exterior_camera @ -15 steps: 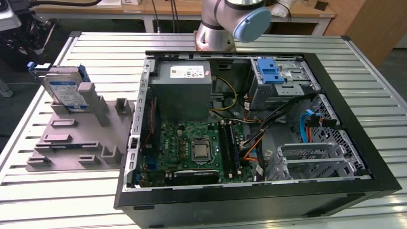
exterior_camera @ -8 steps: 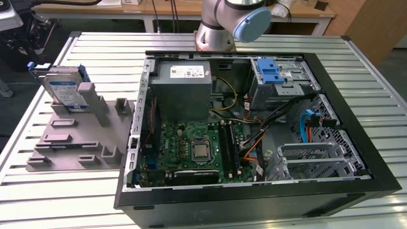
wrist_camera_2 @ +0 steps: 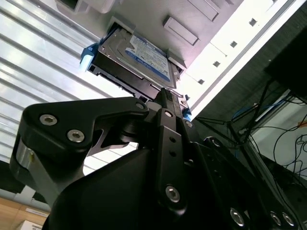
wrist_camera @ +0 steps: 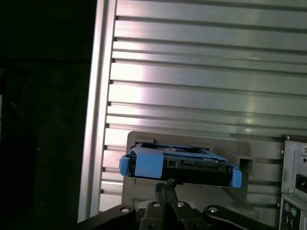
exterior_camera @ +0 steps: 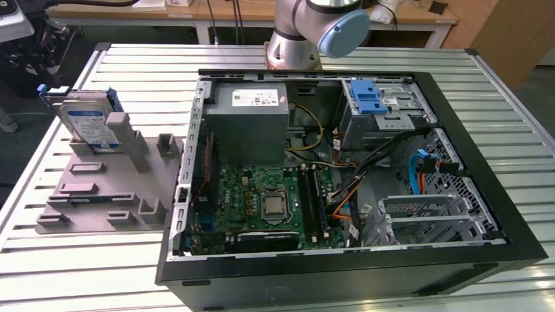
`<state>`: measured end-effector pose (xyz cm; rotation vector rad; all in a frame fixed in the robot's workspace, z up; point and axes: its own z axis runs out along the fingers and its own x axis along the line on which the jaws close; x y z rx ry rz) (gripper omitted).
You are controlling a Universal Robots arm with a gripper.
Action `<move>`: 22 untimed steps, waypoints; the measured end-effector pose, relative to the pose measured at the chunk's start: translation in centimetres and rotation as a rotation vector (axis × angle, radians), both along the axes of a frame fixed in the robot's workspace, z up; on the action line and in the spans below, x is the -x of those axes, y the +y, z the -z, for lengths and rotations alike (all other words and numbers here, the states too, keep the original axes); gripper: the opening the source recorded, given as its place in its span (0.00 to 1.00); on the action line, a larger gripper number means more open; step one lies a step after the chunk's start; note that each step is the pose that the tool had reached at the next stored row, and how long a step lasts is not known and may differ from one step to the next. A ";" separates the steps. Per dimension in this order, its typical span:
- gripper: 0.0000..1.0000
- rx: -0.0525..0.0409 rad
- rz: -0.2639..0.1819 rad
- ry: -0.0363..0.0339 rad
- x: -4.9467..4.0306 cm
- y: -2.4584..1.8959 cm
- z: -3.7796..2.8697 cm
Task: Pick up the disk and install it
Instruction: 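Pick up the disk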
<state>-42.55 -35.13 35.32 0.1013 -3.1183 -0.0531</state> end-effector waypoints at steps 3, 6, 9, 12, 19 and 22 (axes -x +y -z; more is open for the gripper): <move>0.11 0.0000 -0.003 0.0000 0.00 0.00 0.00; 0.11 0.0000 -0.004 0.0000 0.00 0.00 0.00; 0.11 0.0000 -0.004 -0.0001 0.00 0.00 0.00; 0.11 0.0000 -0.005 -0.0001 0.00 0.00 0.00; 0.11 0.0000 -0.021 -0.0001 0.00 0.01 0.00; 0.11 0.0000 -0.040 -0.0001 0.00 0.01 0.01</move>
